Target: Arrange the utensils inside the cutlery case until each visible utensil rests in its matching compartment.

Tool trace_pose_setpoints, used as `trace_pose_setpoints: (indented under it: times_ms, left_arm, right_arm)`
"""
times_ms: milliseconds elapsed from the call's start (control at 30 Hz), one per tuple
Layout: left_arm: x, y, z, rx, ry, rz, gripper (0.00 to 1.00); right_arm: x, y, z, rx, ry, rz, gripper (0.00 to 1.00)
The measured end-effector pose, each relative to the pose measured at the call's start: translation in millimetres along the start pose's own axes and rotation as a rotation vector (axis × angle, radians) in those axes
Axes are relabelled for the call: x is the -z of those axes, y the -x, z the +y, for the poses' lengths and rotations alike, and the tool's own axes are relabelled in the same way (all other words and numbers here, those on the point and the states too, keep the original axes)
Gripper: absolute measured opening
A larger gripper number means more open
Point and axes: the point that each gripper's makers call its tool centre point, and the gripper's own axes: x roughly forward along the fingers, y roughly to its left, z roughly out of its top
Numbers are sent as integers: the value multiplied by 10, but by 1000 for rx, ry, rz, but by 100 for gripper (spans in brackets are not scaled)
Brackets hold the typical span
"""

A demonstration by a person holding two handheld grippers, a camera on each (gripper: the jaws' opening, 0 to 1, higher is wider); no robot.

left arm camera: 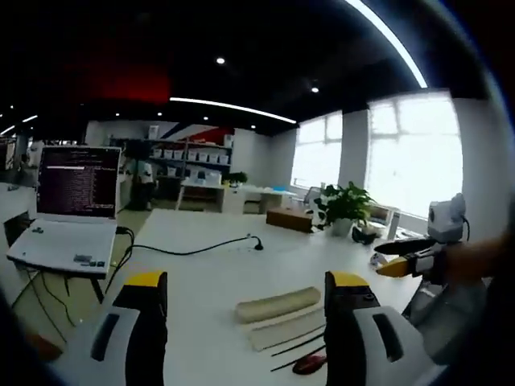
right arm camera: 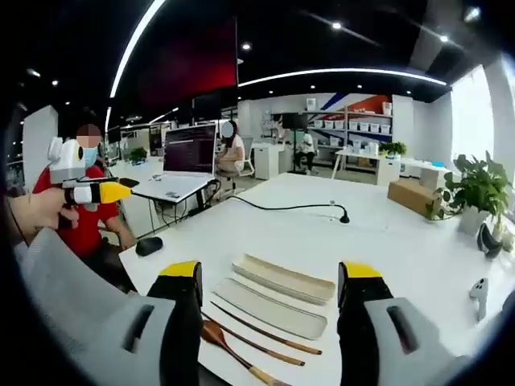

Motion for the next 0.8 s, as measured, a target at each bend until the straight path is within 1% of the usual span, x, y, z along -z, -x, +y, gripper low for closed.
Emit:
trace_pose_setpoints:
  times_ms: [133,267,367,433,500,533,600,633,667,733,767,800]
  left_arm:
    - [9,-18,11,1,6,4,80]
    - [16,-19,6,2,-11,11,81]
    - [32,-31,1,5,-22,20,81]
    - [30,-38,4,4,-36,25,81]
    - [0,-35,63,-18,-68,23,81]
    - [-56,-11,119,-44,-77,6,81]
    - [-138,34,160,-68,-64,-18,81]
    - [-190,81,145,-71,-55,-36,82]
    - [-216,112,138,-75,-62,-46,82]
    - [-202,147,134,-83,-71,-44,82]
    - [-177,141,143,-84,-86,-40,82]
    - [-123,127,184,-102,-108,-29,82]
  right_arm:
    - [8,-44,34,-26,1,8,61]
    - [11,-66,86,-42,20,15,61]
    - [9,-77,121,-62,11,17,59]
    - [-24,-77,125,-63,12,11,60]
    - [-82,-78,142,-71,3,-6,59]
    - [-86,-84,163,-78,9,-11,58]
    - [-38,-96,212,-102,21,22,57]
    - [-33,-103,231,-115,17,26,56]
    - [-54,-108,241,-127,3,22,55]
    - [-129,-129,221,-135,-29,4,55]
    - [-166,-142,200,-136,-18,3,55]
    - [-182,-158,178,-135,-6,3,55]
